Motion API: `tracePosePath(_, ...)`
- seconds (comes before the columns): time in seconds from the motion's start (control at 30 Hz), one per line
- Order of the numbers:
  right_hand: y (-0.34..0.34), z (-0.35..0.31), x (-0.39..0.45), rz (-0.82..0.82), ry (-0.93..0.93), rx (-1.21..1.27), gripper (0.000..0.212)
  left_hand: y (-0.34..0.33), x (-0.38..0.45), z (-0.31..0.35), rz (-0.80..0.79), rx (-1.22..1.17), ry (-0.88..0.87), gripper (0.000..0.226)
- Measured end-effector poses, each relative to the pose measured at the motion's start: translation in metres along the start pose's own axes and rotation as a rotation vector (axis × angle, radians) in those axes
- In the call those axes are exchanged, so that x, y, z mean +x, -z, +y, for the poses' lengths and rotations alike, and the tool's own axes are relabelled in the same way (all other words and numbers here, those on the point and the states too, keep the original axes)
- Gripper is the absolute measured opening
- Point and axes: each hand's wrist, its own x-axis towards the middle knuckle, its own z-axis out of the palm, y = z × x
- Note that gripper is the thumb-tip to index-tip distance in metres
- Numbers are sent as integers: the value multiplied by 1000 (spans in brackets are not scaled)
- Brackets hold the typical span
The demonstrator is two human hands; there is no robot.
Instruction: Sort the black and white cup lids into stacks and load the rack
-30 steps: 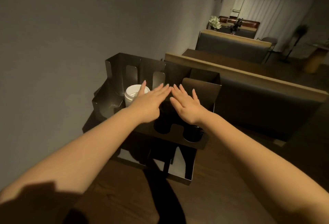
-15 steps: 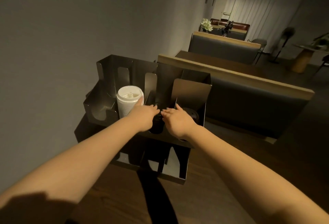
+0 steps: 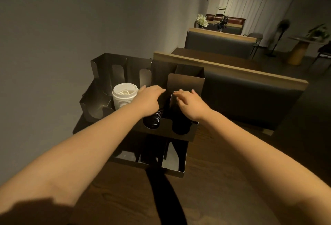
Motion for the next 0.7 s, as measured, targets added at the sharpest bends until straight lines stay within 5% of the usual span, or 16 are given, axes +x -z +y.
tracePosePath(0.13,9,33,-20,49,-37,-213,44,-6,2,27,-81,117,-154,72)
tracePosePath(0.27,-11,41,-29,-107,-20,-289,48,-22,9,46,-333,422,-145,58)
tracePosePath(0.37,-8,41,-24,-173,-32,-283,47,-15,18,54,-378,531,-144,52)
tracePosePath(0.5,5,40,-18,-90,-40,-233,48,-9,29,54,-211,351,-125,51)
tracePosePath(0.7,-12,47,-26,-132,-43,-206,48,-27,23,45,-224,206,-135,50)
